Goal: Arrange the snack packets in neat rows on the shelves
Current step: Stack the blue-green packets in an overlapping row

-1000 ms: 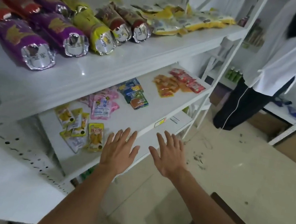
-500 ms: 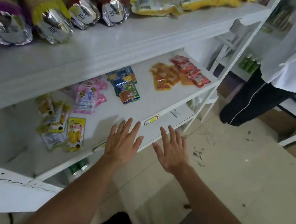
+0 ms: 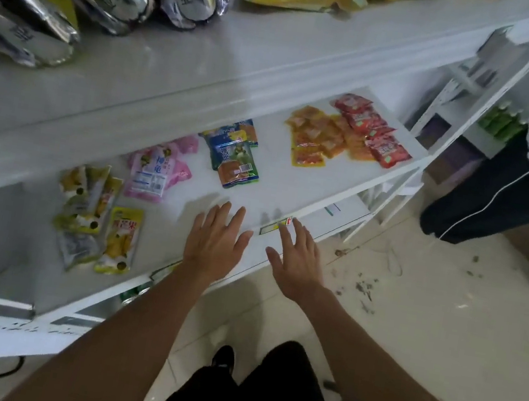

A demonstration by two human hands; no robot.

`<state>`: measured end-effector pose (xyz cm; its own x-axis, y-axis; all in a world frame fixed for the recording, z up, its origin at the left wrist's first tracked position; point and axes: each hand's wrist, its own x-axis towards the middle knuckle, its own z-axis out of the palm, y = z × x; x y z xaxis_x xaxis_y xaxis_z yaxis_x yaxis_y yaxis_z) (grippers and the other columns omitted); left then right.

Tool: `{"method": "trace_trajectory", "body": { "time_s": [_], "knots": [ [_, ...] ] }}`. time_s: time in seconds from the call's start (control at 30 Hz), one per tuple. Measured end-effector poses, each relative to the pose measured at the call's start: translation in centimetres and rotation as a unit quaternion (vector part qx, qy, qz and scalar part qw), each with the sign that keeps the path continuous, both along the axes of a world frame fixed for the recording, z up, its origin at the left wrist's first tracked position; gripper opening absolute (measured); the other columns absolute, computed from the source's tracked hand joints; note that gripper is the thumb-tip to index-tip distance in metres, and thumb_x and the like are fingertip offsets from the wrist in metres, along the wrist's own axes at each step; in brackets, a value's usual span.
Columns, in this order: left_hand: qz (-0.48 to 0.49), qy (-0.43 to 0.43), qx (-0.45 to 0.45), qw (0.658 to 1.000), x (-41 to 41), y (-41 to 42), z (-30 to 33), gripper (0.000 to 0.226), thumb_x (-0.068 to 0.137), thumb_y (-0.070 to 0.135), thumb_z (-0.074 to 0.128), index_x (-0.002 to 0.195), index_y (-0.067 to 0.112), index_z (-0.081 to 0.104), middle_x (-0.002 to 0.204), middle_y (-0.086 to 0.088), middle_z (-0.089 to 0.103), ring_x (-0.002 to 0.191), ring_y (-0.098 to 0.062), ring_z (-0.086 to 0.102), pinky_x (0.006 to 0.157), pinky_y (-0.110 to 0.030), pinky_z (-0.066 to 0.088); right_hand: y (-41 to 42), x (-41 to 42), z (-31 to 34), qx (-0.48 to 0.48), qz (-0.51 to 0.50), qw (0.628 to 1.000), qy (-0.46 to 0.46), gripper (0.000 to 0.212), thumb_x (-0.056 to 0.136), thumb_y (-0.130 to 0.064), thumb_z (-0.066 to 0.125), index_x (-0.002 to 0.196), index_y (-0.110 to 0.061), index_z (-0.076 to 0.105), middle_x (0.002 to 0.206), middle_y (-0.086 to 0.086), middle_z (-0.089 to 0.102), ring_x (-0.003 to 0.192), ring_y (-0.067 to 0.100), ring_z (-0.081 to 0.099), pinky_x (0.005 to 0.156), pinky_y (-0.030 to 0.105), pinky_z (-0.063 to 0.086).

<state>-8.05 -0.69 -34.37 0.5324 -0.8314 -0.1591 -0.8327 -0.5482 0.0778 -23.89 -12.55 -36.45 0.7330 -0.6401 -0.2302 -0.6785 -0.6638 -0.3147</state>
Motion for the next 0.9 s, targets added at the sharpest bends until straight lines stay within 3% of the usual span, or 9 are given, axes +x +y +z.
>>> {"method": "trace_trajectory", "body": {
  "time_s": [0.13,0.2,0.37,0.5,0.6,0.7,0.83,0.9],
  "knots": [
    [0.078,-0.008,-0.028,0.997,0.2,-1.5,-0.7,0.065,0.108,0.055,0.023,0.154,0.016,0.049,0.157,-0.017,0.049,0.144,-0.039,0.046,0.117,-0.056,0.036,-2.2,2.3,-0.8,0.010,0.063,0.998,-0.027,0.067,0.107,-0.057,0.026,0.164,-0.022,0.022,0.174,0.009,0.009,0.159,0.034,0.012,0.128,0.053,0.018],
    [0.134,-0.008,-0.020,0.991,0.3,-2.6,-1.0,0.062,0.109,0.054,0.027,0.156,0.018,0.045,0.157,-0.016,0.048,0.145,-0.037,0.045,0.117,-0.054,0.037,-3.7,3.3,-1.3,0.004,0.105,0.994,-0.020,0.070,0.105,-0.060,0.019,0.164,-0.023,0.023,0.174,0.008,0.010,0.159,0.033,0.014,0.128,0.053,0.018],
    [0.248,0.010,-0.035,0.968,-0.3,-4.2,-2.5,0.060,0.107,0.054,0.031,0.153,0.018,0.047,0.154,-0.015,0.050,0.141,-0.036,0.048,0.113,-0.052,0.040,-7.1,5.4,-2.6,0.030,0.167,0.984,-0.047,0.066,0.105,-0.053,0.029,0.162,-0.020,0.028,0.172,0.011,0.018,0.157,0.035,0.019,0.127,0.053,0.020],
    [0.304,0.007,-0.062,0.951,0.4,-6.1,-3.9,0.055,0.107,0.052,0.036,0.140,0.015,0.058,0.142,-0.014,0.059,0.126,-0.035,0.057,0.103,-0.048,0.044,-10.4,9.5,-3.2,0.080,0.119,0.985,-0.096,0.065,0.107,-0.050,0.042,0.162,-0.018,0.028,0.170,0.011,0.020,0.155,0.034,0.022,0.125,0.053,0.023],
    [0.346,0.008,-0.104,0.932,2.7,-7.6,-5.0,0.052,0.109,0.051,0.035,0.142,0.016,0.055,0.140,-0.013,0.058,0.126,-0.033,0.055,0.103,-0.046,0.043,-12.1,13.4,-3.3,0.091,0.085,0.976,-0.181,0.066,0.101,-0.052,0.046,0.156,-0.017,0.036,0.159,0.013,0.036,0.143,0.035,0.038,0.117,0.055,0.035],
    [0.350,-0.002,-0.162,0.923,6.4,-9.1,-6.0,0.052,0.108,0.053,0.034,0.139,0.017,0.056,0.137,-0.011,0.059,0.127,-0.033,0.055,0.105,-0.047,0.041,-13.3,17.6,-4.0,0.078,0.081,0.963,-0.245,0.060,0.101,-0.041,0.057,0.154,-0.022,0.038,0.144,0.015,0.047,0.130,0.038,0.050,0.108,0.054,0.045],
    [0.346,-0.095,-0.245,0.900,10.5,-11.2,-8.5,0.041,0.106,0.045,0.045,0.128,0.016,0.062,0.127,-0.012,0.067,0.119,-0.037,0.060,0.100,-0.047,0.043,-14.6,21.8,-6.9,0.106,0.069,0.943,-0.309,0.076,0.095,-0.046,0.057,0.161,-0.030,0.024,0.134,0.015,0.045,0.122,0.041,0.051,0.105,0.054,0.045],
    [0.347,-0.131,-0.283,0.884,11.2,-12.1,-9.8,0.040,0.104,0.044,0.045,0.125,0.016,0.065,0.124,-0.011,0.069,0.117,-0.036,0.062,0.099,-0.047,0.043,-15.0,22.3,-9.1,0.096,0.079,0.943,-0.310,0.076,0.098,-0.050,0.056,0.161,-0.024,0.022,0.130,0.016,0.047,0.119,0.039,0.052,0.105,0.051,0.045]
  ]
}}
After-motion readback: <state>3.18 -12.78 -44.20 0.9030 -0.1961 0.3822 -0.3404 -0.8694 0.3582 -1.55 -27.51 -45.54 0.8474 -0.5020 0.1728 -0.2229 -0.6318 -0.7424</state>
